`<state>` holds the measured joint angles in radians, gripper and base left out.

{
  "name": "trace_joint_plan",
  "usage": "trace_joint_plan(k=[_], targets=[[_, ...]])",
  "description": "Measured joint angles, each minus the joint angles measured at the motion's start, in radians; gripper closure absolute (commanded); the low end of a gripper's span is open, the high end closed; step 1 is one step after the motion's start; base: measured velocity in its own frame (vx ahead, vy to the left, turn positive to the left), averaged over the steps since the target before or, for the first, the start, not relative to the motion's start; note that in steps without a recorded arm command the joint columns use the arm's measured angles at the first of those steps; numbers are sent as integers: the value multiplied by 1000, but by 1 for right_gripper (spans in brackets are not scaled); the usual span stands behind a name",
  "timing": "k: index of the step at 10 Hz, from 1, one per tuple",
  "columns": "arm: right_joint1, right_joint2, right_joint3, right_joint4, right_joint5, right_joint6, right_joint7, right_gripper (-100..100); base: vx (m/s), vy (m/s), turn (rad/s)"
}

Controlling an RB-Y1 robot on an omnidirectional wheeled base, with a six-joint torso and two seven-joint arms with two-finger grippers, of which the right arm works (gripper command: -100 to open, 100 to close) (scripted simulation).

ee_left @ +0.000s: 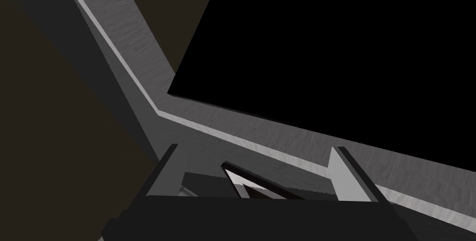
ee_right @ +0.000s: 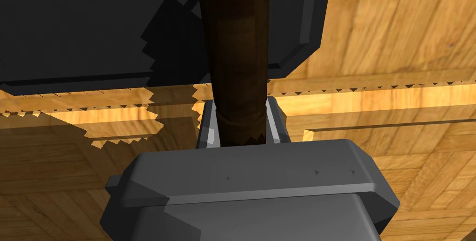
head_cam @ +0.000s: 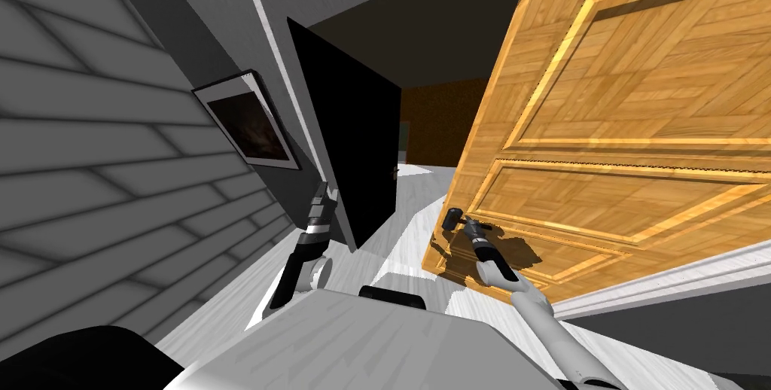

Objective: Push the door open

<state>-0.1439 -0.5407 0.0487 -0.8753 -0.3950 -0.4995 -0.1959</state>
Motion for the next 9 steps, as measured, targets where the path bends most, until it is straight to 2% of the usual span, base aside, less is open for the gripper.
trace_joint_plan(k=[2,4,6,7,8,9], targets=[[-40,15,-15,53,2,-22,18,100,98,-16,12],[-53,32,-41,77,0,-32,44,100,109,-12,2],[-88,46,-66,116,-2,-37,70,100,75,-15,-3],[-75,53,-83,85,-5,-25,87,100,58,-8,16],[-78,57,-93,86,-7,-20,98,100,72,-11,-15],[-94,64,-103,110,-7,-24,109,100,83,-14,0]])
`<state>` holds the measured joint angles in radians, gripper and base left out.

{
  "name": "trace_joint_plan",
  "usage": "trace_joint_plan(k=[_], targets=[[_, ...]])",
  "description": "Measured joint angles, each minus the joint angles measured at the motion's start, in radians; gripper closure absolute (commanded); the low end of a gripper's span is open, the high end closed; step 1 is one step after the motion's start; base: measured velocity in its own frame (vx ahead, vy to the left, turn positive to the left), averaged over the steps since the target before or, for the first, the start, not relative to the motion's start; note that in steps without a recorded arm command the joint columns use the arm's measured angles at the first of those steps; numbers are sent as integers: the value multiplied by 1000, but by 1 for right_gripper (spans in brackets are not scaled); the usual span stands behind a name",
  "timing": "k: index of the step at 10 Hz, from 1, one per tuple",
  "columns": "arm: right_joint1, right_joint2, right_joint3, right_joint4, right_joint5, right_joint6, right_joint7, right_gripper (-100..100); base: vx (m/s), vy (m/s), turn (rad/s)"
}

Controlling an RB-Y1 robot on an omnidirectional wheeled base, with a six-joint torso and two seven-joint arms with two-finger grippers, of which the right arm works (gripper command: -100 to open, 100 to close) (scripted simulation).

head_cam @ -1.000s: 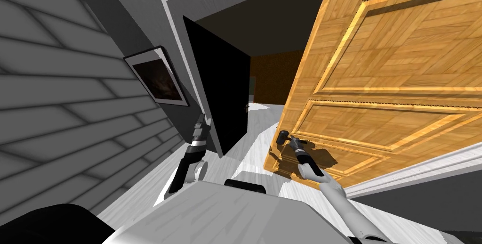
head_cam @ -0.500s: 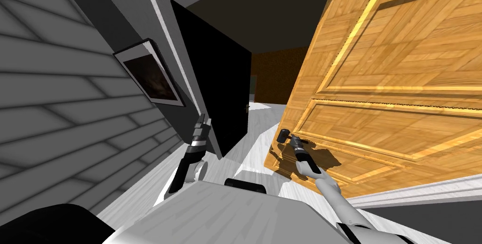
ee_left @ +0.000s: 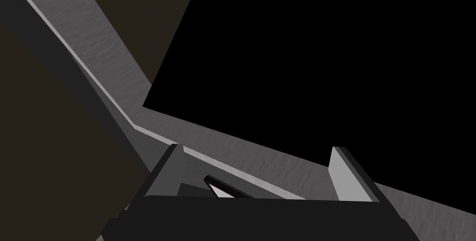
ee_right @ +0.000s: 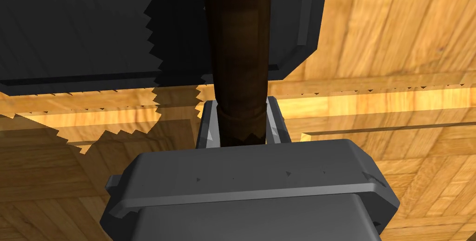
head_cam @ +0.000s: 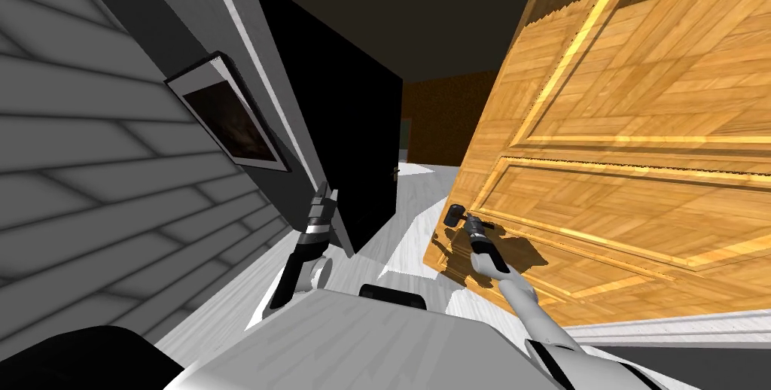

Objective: Push the door open

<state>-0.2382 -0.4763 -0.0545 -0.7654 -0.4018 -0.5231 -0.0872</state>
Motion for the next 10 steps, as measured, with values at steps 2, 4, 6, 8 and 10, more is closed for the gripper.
trace_joint_plan(k=[2,4,6,8,10], targets=[[-19,15,-31,25,-3,1,30,100,103,-15,-4],[-39,26,-56,48,-5,-7,54,100,67,-8,-1],[-43,47,-90,44,-9,-3,90,100,90,-10,-8],[-72,58,-117,95,-10,-19,114,100,76,-22,-9],[-82,72,-144,90,-14,-10,143,100,60,-16,2]])
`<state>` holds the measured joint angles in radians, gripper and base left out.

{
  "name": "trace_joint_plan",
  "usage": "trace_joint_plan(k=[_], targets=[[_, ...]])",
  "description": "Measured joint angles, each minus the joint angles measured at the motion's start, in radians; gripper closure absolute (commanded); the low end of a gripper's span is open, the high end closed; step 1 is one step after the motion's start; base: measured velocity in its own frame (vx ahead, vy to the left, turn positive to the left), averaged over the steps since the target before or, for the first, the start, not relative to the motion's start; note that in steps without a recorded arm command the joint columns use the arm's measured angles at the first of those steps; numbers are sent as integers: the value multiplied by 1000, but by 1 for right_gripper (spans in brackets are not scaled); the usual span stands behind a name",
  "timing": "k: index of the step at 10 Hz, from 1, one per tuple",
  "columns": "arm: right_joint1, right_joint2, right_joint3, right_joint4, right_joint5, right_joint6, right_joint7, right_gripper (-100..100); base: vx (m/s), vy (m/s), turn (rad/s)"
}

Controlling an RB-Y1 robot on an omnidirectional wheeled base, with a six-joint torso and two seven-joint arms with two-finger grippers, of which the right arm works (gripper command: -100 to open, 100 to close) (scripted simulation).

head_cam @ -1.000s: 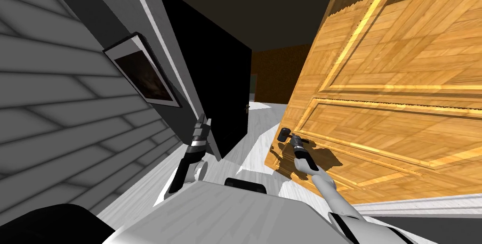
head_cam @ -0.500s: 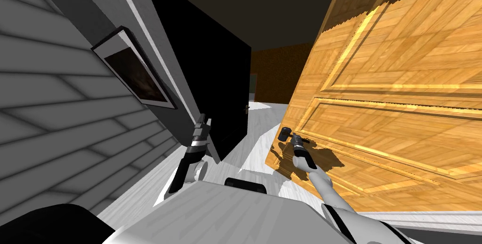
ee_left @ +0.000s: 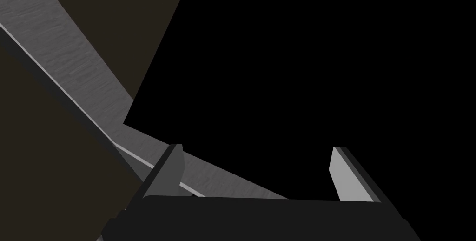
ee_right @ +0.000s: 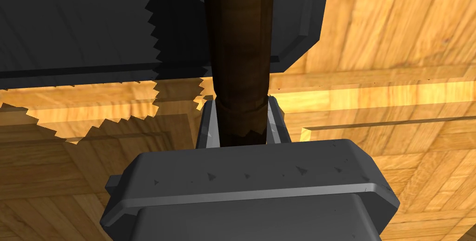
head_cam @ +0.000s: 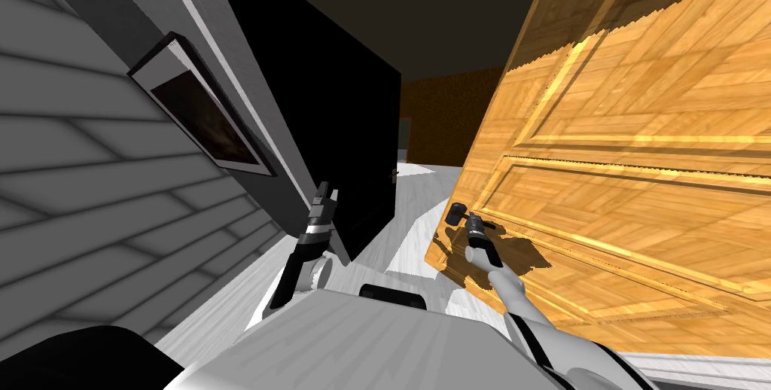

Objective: Push the door open

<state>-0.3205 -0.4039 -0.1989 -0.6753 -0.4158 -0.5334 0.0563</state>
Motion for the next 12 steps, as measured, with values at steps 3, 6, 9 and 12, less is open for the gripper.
trace_joint_plan(k=[3,6,9,12], targets=[[-16,30,-56,7,-7,11,57,100,99,-15,-11],[-73,44,-102,93,-9,-20,97,100,95,-21,-5],[-92,64,-151,107,-14,-18,143,100,98,-15,-17],[-100,88,-200,98,-21,-3,193,100,86,-19,-7]])
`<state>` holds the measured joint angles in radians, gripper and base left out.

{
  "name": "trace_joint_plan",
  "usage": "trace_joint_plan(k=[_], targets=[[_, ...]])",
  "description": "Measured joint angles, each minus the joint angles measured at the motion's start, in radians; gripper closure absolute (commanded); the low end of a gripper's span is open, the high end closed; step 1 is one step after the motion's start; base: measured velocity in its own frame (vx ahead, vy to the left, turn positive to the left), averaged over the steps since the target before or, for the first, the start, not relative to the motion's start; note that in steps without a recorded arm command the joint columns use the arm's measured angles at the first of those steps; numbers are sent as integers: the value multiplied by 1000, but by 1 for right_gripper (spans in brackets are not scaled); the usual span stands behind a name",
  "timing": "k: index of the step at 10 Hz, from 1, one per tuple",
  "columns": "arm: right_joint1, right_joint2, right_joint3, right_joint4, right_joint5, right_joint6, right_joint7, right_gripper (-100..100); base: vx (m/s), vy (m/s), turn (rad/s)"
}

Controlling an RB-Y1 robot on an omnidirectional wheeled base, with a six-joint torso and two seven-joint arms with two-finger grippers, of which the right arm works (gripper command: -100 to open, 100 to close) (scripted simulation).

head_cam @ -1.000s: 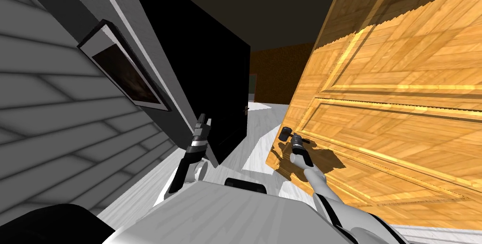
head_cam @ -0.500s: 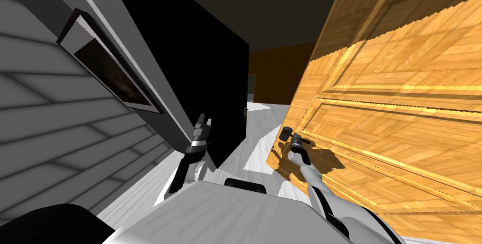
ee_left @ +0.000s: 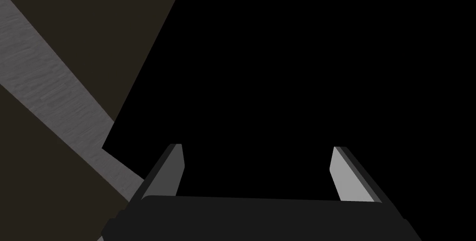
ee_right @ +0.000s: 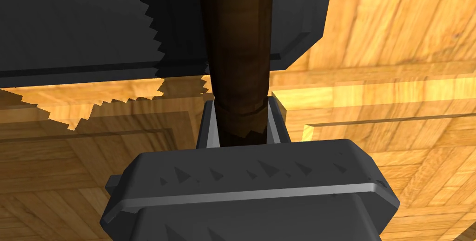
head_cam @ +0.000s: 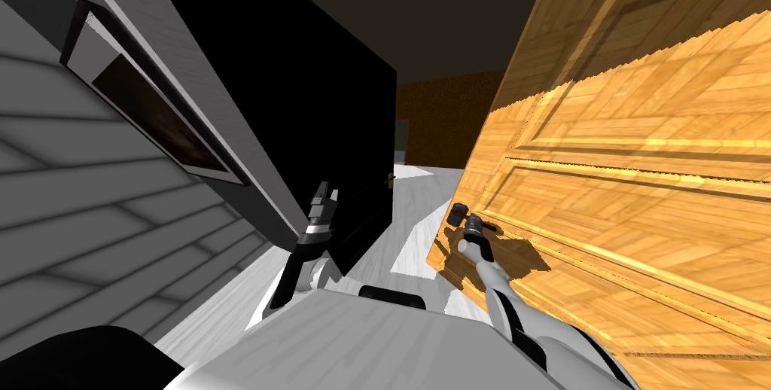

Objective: Push the door open

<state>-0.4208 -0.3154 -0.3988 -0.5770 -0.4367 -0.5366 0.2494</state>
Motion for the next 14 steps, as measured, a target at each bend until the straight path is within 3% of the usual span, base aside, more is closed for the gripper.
trace_joint_plan(k=[5,6,9,12,13,14], targets=[[-53,37,-96,60,-9,-16,93,100,116,-22,-22],[-55,36,-99,59,-10,-16,96,100,123,-65,-24],[-77,55,-136,102,-31,-61,142,100,155,-92,-5],[-87,71,-174,86,-51,-85,190,100,156,-103,-18],[-106,68,-185,122,-58,-109,201,100,109,-75,6],[-108,74,-196,115,-63,-119,215,100,37,-23,3]])
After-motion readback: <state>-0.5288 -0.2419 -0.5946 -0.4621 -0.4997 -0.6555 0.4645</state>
